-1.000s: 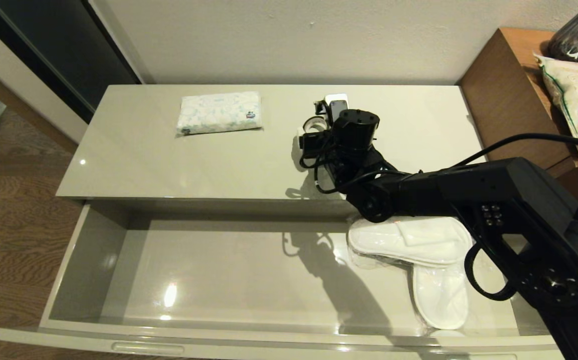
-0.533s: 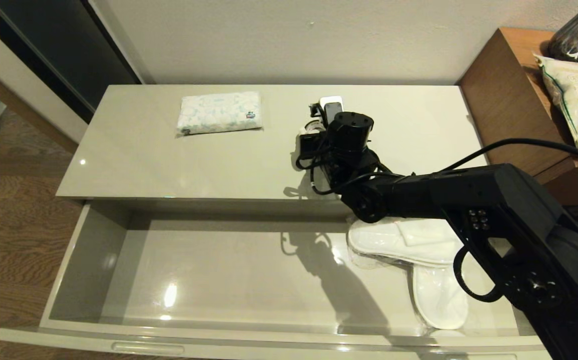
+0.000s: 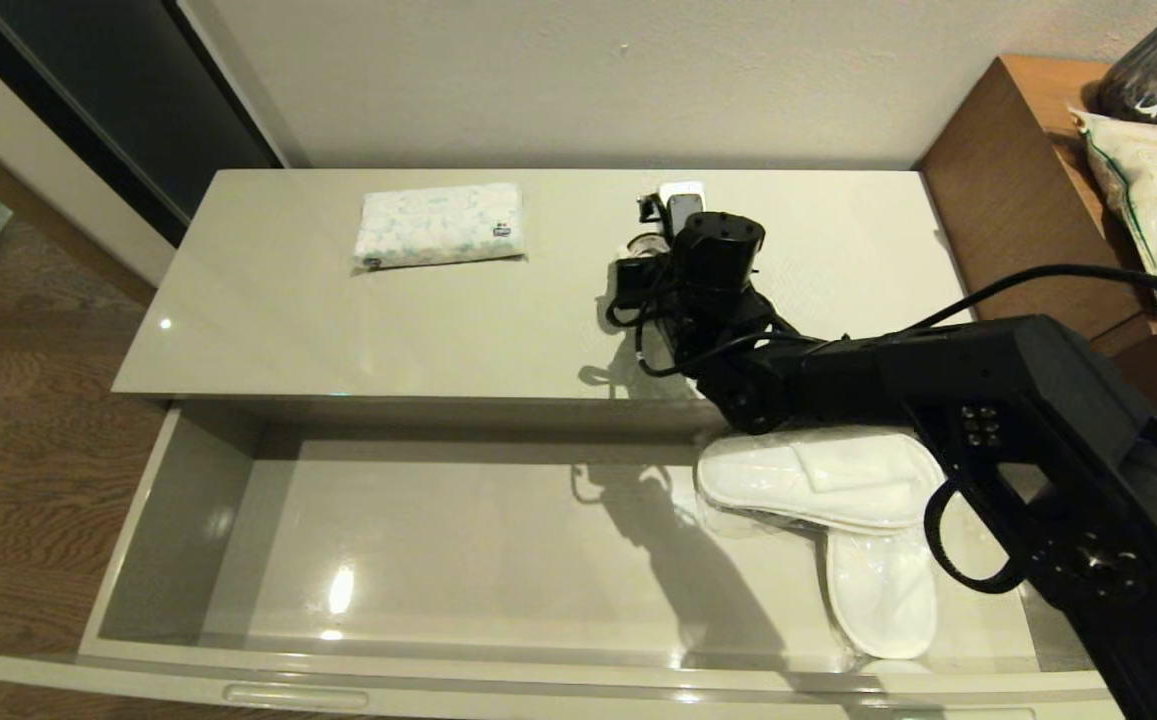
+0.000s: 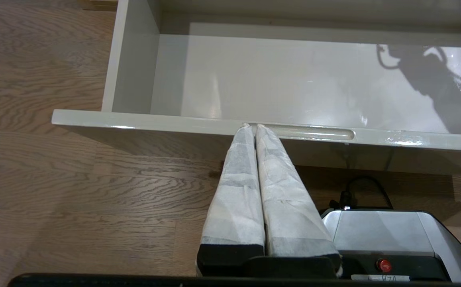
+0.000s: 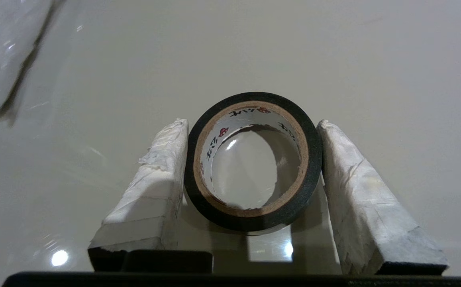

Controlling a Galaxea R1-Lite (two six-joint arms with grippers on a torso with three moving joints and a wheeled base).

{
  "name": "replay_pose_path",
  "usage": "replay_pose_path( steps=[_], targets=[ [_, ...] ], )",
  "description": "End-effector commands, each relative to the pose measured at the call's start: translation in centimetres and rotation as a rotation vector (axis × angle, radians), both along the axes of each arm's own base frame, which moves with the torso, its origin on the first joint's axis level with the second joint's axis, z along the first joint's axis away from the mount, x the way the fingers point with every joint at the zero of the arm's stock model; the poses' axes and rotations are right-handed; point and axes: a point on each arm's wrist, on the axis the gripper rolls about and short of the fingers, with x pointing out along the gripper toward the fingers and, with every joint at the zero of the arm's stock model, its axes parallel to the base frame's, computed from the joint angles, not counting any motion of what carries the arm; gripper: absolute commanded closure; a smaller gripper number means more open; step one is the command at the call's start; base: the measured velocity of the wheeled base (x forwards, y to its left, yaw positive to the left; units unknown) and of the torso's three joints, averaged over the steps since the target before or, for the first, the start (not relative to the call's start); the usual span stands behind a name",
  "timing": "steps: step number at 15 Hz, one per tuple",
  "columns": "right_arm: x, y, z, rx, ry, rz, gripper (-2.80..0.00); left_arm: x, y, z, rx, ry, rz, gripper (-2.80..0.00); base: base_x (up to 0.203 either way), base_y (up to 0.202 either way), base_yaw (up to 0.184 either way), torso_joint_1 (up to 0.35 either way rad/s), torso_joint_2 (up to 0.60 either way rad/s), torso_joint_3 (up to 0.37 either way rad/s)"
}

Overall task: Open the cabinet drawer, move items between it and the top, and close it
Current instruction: Pick up the adhesive tape on the table, then put the adhesive tape in the drawer

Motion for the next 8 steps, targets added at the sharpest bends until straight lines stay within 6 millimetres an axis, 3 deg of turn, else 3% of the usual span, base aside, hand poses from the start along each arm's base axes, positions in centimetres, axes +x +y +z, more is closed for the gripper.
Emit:
replay_pose_path(
  steps=[1,5,8],
  targets=[
    [-1.5,-1.2,2.5,0.008,-0.013,-0.005,0.00,0.0,0.0,0.0,0.000,0.000,0.001,0.00,0.000,0.000,0.000,0.000,0.00,0.000],
    [-4.3,-3.0,4.9,0.003,0.001,-0.013,0.00,0.0,0.0,0.0,0.000,0.000,0.000,0.00,0.000,0.000,0.000,0.000,0.00,0.000],
    [-7.6,-5.1,6.2,-0.011,0.042,-0.016,0.00,0.0,0.0,0.0,0.000,0.000,0.001,0.00,0.000,0.000,0.000,0.000,0.00,0.000]
  ],
)
